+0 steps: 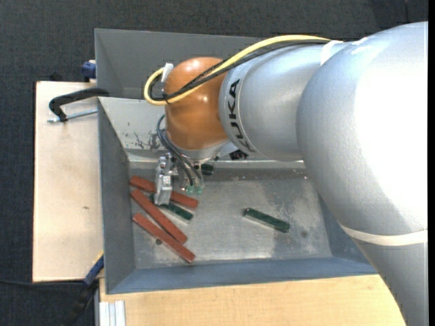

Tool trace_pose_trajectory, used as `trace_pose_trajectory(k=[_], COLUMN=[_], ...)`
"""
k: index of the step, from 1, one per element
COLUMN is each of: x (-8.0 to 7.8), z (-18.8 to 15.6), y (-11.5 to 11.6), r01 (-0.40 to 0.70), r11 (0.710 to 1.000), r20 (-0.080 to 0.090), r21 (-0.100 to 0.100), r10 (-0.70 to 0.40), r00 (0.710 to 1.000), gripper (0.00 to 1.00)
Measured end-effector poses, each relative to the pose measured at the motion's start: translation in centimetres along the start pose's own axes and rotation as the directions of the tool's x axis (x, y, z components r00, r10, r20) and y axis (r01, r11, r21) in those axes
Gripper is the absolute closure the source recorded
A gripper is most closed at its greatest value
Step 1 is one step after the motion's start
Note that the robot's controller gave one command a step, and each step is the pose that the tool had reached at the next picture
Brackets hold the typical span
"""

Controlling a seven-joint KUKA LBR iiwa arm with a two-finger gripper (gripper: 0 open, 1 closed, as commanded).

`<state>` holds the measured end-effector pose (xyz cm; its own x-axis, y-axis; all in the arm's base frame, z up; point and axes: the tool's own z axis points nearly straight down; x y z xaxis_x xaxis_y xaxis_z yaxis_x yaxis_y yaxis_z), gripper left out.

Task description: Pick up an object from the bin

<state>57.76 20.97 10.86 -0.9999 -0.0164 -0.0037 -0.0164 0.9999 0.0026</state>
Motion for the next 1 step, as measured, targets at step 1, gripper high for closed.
trace_pose_trajectory(k=[1], x=[-1.52], z=[-1.79], y=[1.3], r01=[0.034], r11=[0.999], r20=[0.002], r21=[-0.001], r10=[-0.034], r00=[0.999], gripper=[0.0])
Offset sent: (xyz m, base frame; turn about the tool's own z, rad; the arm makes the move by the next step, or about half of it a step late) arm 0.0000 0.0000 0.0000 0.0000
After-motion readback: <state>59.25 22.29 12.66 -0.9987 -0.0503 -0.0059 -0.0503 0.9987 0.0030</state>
